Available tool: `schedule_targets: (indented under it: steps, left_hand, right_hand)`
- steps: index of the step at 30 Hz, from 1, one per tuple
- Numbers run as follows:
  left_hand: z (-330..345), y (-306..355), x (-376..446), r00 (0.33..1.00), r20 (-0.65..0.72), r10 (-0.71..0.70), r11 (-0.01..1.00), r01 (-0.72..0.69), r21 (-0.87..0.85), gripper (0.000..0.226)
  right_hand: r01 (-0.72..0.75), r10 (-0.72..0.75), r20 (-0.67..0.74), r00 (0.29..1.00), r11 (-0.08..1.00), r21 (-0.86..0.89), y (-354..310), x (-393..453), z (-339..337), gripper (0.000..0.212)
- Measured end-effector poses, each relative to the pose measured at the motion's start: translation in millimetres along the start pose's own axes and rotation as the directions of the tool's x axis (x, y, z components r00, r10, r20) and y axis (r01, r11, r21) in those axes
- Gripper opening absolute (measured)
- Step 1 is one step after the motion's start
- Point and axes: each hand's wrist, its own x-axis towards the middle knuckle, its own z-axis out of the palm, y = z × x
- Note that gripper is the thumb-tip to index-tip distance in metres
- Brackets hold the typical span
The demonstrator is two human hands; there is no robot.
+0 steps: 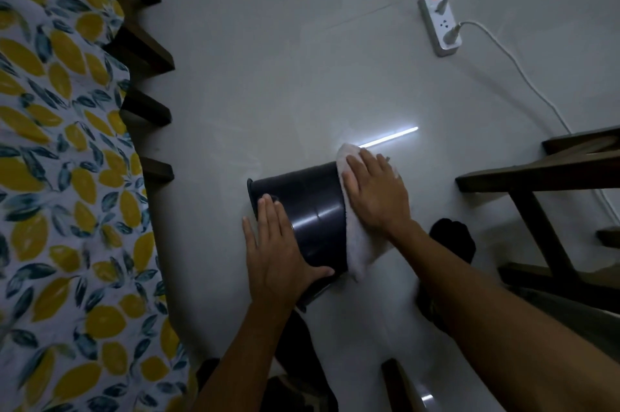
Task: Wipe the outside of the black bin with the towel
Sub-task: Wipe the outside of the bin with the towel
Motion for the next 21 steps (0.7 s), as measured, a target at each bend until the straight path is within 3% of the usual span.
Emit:
schedule_targets:
  steps: [4,8,10,12,13,15,18,21]
  left_hand:
    - [-1,-3,5,1.000,-0.013,0.015,0.998,-0.016,-0.065,0.162]
    - [-5,-11,16,0.998,-0.004,0.061,0.992,-0.061,-0.110,0.161]
    - [-12,-15,25,0.996,-0.039,0.080,0.989,-0.084,-0.118,0.157]
    - [-18,-19,30,0.996,-0.087,0.005,0.976,-0.023,-0.215,0.154]
    - [-19,-20,29,0.992,-0.091,-0.092,0.944,0.057,-0.324,0.153]
    - [-22,-17,22,0.964,-0.016,-0.265,0.789,0.207,-0.579,0.148]
    - [-18,-9,12,0.939,0.108,-0.327,0.526,0.275,-0.805,0.121]
    - [-16,-8,11,0.932,0.132,-0.337,0.393,0.266,-0.880,0.105]
  right_hand:
    - [-0.104,0.107,0.058,0.993,0.994,-0.045,-4,-39,9,0.065]
    - [-0.087,0.090,0.054,0.995,0.994,-0.062,-22,-68,21,0.092]
    - [-0.095,0.098,0.040,0.994,0.993,-0.068,-28,-68,25,0.090]
    - [-0.125,0.129,0.056,0.990,0.990,-0.060,-31,-61,25,0.083]
    - [-0.135,0.139,0.062,0.988,0.989,-0.056,-32,-57,26,0.079]
    - [-0.149,0.152,0.071,0.986,0.988,-0.041,-33,-50,26,0.074]
    - [-0.165,0.166,0.056,0.985,0.986,-0.020,-37,-45,28,0.070]
    - [-0.179,0.179,0.045,0.983,0.984,-0.002,-40,-47,29,0.067]
